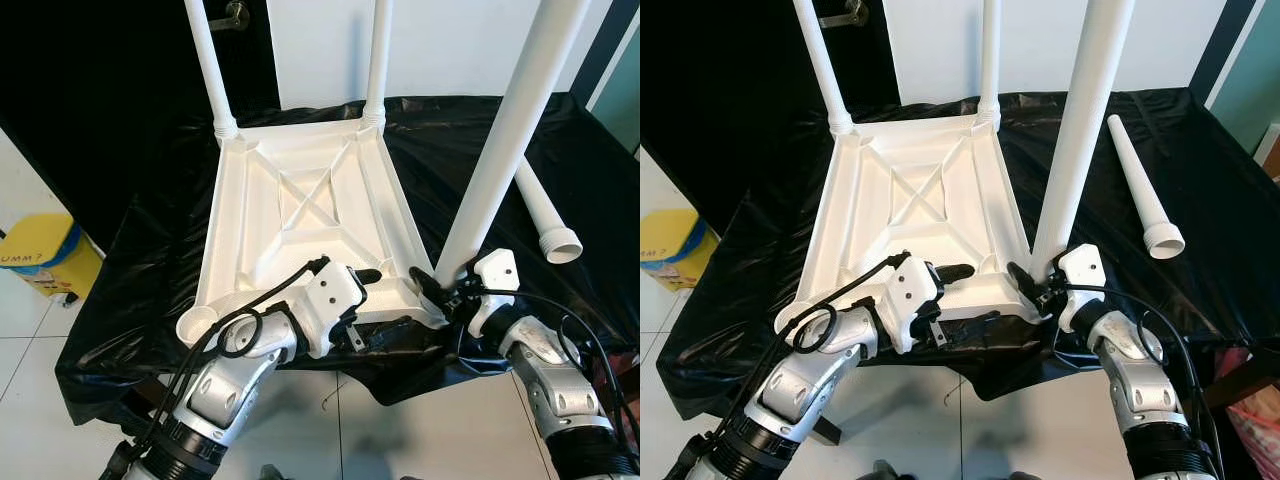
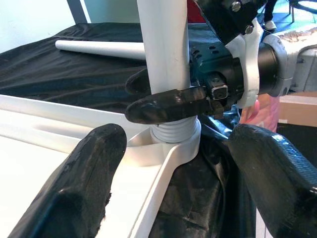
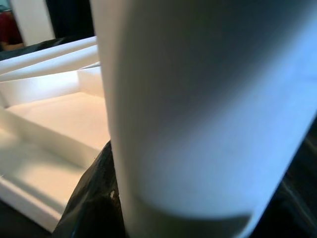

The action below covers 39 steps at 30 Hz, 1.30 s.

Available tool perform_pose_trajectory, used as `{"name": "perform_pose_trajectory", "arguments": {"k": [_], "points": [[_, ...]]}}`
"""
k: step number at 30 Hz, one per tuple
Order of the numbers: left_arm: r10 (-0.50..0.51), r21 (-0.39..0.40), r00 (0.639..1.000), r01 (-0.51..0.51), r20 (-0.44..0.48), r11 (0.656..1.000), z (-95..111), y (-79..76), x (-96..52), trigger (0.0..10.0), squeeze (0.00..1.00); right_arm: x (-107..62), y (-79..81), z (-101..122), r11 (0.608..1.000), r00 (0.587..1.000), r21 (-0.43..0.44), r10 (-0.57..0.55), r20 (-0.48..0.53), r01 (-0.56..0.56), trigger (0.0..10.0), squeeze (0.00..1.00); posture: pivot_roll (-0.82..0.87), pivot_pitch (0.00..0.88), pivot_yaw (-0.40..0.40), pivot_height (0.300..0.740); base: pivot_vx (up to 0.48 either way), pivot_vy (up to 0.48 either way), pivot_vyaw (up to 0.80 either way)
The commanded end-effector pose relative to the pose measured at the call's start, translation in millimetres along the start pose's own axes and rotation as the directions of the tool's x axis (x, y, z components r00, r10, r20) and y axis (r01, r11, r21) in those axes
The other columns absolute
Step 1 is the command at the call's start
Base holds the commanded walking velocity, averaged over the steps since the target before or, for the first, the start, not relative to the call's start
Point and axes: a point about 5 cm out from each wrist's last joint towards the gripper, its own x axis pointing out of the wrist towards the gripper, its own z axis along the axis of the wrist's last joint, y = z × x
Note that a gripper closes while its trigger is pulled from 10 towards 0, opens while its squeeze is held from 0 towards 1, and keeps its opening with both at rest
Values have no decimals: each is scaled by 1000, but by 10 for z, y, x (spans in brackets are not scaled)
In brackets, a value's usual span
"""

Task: Building children table

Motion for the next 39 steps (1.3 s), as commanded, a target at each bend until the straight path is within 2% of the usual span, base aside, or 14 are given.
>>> {"name": "perform_pose_trajectory", "arguments": {"k": [1,8,13,15,18,19,21,23,24,25,28,32,34,39], "points": [[-23,0,1000,23,-10,1000,-32,-31,-10,10000,0,-71,-16,-175,999,994,9,-44,-96,45,10000,0,-67,30,38,740,0,0,0],[-26,0,1000,26,-16,1000,-38,-43,-31,10000,0,-106,74,-282,976,973,84,-187,-135,199,10000,0,-62,30,38,740,0,0,0],[-27,0,999,27,-17,1000,-40,-46,-31,10000,0,-121,73,-309,962,959,93,-242,-151,257,10000,0,-61,30,39,740,0,0,0],[-29,0,999,29,-17,1000,-41,-50,-31,10000,0,-129,73,-324,935,931,95,-323,-171,342,10000,0,-61,27,38,740,0,0,0],[-30,0,999,30,-17,1000,-41,-49,-31,10000,0,-130,75,-328,924,920,96,-349,-178,369,10000,0,-61,27,38,740,0,0,0],[-30,2,999,30,-18,1000,-41,-48,-32,10000,0,-124,105,-331,890,887,105,-420,-190,444,10000,0,-60,25,36,740,0,0,0],[-30,2,999,30,-18,1000,-40,-50,-32,10000,0,-123,142,-327,855,856,115,-480,-193,505,10000,0,-59,25,36,740,0,0,0],[-30,2,999,31,-18,1000,-40,-52,-32,10000,0,-125,161,-321,838,840,120,-506,-195,532,10000,0,-59,25,36,740,0,0,0],[-31,1,999,31,-17,1000,-38,-57,-31,10000,0,-129,188,-311,810,814,119,-547,-195,574,10000,0,-59,28,34,740,0,0,0],[-31,1,999,31,-17,1000,-38,-57,-31,10000,0,-129,188,-311,810,814,119,-547,-195,574,10000,0,-59,28,34,740,0,0,0],[-31,0,999,31,-16,1000,-36,-63,-29,10000,0,-119,278,-302,754,764,143,-610,-208,641,10000,0,-57,30,32,740,0,0,0],[-31,-1,999,31,-15,1000,-35,-63,-30,10000,0,-93,344,-293,751,767,167,-606,-211,639,10000,0,-57,30,32,740,0,0,0],[-31,-1,999,31,-15,1000,-33,-64,-28,10000,0,-55,419,-253,772,794,190,-576,-193,606,10000,0,-62,32,34,740,0,0,0],[-37,-1,999,37,-14,999,-31,-71,-24,10000,0,-60,424,-226,773,795,189,-578,-185,605,10000,0,-60,37,34,740,0,0,0]]}}
